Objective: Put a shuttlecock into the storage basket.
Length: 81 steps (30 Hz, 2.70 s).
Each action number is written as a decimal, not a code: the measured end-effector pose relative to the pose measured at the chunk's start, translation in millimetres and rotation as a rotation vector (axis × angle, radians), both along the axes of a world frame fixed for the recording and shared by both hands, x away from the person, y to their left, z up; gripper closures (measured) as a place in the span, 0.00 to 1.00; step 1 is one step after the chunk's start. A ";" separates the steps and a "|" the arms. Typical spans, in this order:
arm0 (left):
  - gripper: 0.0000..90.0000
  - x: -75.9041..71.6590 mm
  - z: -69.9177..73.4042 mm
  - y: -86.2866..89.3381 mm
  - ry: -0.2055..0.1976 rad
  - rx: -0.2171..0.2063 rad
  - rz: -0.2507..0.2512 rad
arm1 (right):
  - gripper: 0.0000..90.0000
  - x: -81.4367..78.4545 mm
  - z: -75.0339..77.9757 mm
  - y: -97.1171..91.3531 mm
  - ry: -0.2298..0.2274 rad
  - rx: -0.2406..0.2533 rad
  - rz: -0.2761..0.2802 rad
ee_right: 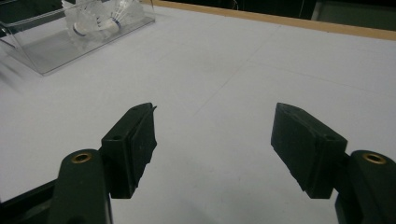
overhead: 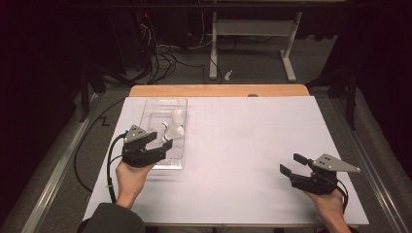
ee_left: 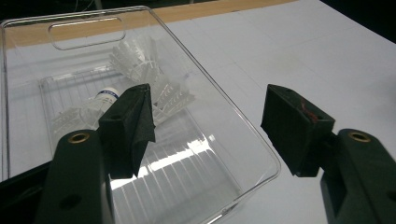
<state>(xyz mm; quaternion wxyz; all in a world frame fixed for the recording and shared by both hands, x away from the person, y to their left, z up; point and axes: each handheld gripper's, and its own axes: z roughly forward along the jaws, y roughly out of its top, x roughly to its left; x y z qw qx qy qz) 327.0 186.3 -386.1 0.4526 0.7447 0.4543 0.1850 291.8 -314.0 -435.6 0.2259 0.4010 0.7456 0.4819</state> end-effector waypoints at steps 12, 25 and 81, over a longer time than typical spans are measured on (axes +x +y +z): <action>0.39 -5.8 -0.4 -2.0 -0.008 0.000 -0.012 | 0.34 0.1 0.0 0.1 -0.001 -0.001 0.001; 0.39 -12.6 -2.5 -5.6 -0.013 -0.011 -0.034 | 0.34 0.2 0.0 0.1 0.001 -0.001 0.002; 0.38 -41.5 -11.3 -11.3 -0.023 -0.068 -0.101 | 0.34 0.2 0.0 0.4 -0.001 -0.001 0.004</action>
